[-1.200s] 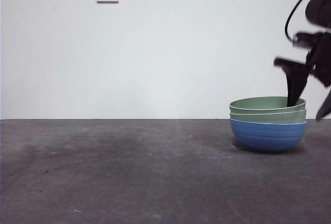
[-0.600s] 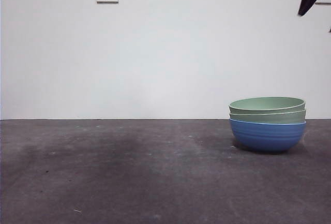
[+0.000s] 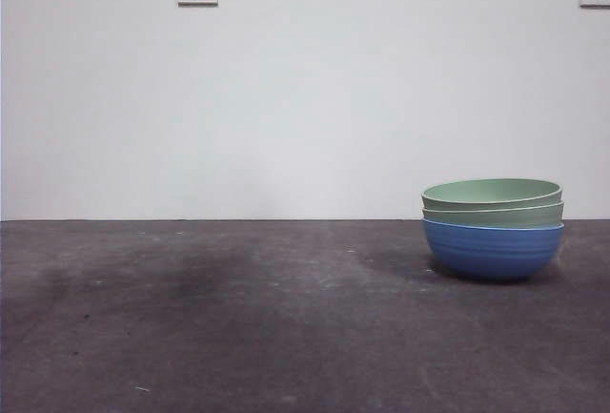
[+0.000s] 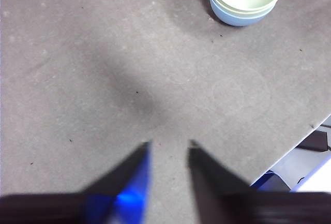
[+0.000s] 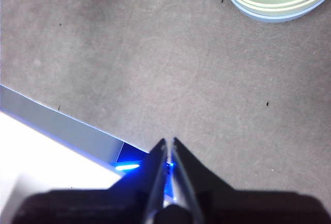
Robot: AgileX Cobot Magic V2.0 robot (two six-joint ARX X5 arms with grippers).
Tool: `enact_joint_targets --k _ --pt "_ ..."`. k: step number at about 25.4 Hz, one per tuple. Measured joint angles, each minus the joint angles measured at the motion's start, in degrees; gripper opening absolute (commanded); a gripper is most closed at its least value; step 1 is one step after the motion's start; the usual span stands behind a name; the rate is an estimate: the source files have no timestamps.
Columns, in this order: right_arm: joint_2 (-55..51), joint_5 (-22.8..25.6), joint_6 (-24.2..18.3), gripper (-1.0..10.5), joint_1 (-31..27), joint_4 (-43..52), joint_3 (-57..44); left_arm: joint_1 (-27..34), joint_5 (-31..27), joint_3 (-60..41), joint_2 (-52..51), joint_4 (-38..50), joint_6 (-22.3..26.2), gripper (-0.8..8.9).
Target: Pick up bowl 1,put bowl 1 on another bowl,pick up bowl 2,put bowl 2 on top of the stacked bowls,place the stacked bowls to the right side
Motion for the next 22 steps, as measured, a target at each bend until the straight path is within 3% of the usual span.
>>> enact_joint_targets --k 22 --pt "0.0 0.0 -0.3 0.0 0.0 -0.1 0.0 0.0 -0.1 0.0 0.0 1.0 0.2 -0.03"
